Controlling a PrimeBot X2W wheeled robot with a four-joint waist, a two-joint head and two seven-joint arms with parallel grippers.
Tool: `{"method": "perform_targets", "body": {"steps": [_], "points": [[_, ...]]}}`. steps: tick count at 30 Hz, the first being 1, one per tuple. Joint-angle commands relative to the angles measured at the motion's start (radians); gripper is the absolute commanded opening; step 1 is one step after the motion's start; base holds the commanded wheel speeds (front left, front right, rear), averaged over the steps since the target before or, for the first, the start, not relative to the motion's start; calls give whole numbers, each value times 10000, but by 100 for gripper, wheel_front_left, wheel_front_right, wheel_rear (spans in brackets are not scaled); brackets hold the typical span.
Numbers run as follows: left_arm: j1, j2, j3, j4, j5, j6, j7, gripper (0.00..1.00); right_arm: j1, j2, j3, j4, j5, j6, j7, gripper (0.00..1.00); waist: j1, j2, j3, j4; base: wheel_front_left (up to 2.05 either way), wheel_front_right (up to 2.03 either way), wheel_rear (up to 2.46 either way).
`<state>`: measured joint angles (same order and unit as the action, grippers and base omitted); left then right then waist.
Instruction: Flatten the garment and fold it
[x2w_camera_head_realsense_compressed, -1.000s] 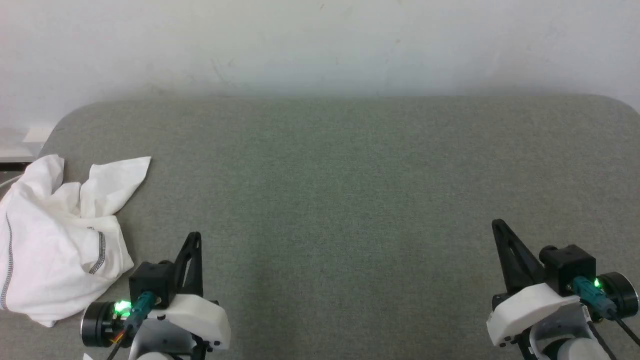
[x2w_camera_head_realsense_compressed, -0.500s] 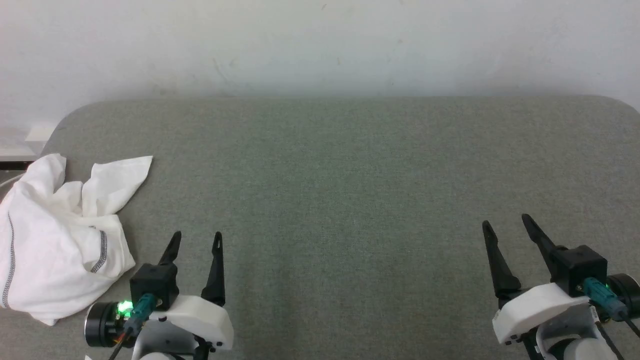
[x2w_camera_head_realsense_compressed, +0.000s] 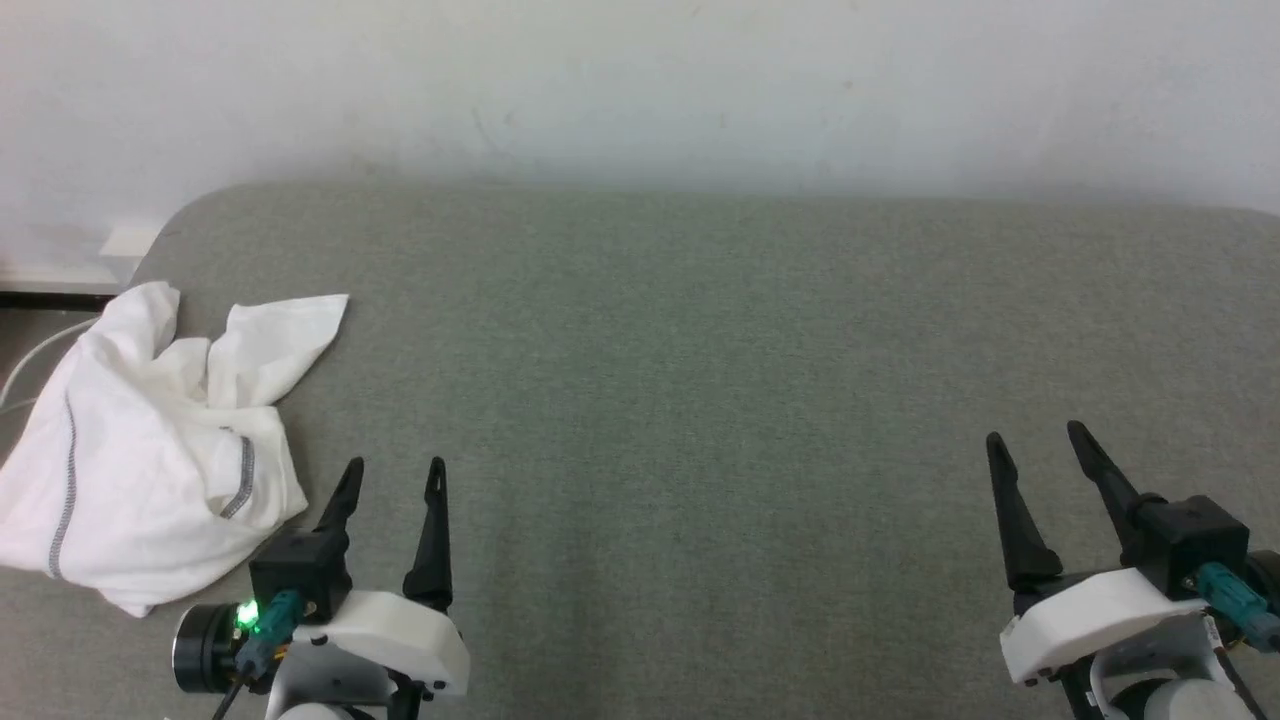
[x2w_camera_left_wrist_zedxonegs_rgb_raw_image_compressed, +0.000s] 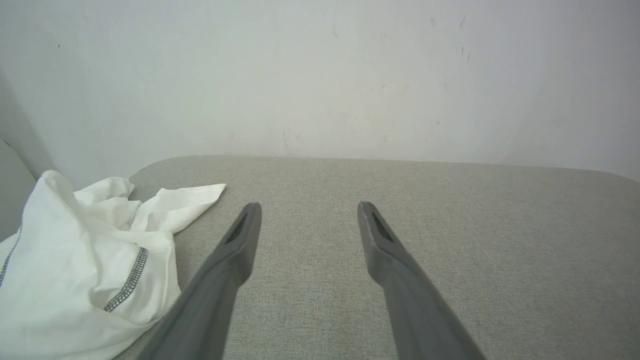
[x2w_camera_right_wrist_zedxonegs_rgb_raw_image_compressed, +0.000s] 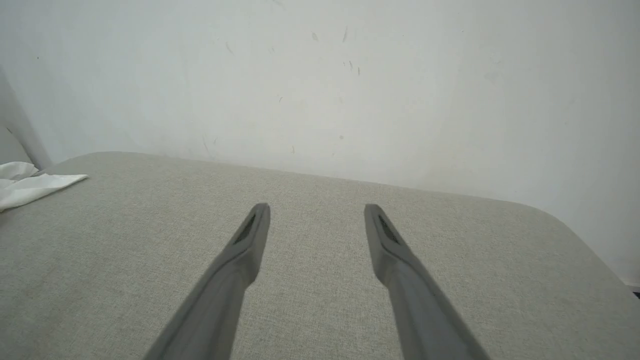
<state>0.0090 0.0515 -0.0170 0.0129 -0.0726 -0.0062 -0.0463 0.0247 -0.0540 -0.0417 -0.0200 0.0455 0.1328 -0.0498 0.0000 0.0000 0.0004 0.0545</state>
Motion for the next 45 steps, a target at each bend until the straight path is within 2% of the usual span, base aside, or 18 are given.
{"method": "perform_targets", "body": {"steps": [1, 23, 45], "points": [[-157, -3, -23, 45, -151, 79, -137, 100, 80, 10, -60, -88, 83, -5, -106, 100, 0, 0, -6, 215, 0, 0, 0], [-144, -5, -112, 163, -842, 151, -597, 100, 291, 16, -135, -511, 181, -8, -354, 100, 0, 0, -66, 2266, -2, -2, -2], [-489, -7, -577, 136, -1374, 597, -1037, 100, 372, 22, -373, -964, 210, -12, -499, 100, 0, 0, 229, 3249, -11, -11, -11]]}}
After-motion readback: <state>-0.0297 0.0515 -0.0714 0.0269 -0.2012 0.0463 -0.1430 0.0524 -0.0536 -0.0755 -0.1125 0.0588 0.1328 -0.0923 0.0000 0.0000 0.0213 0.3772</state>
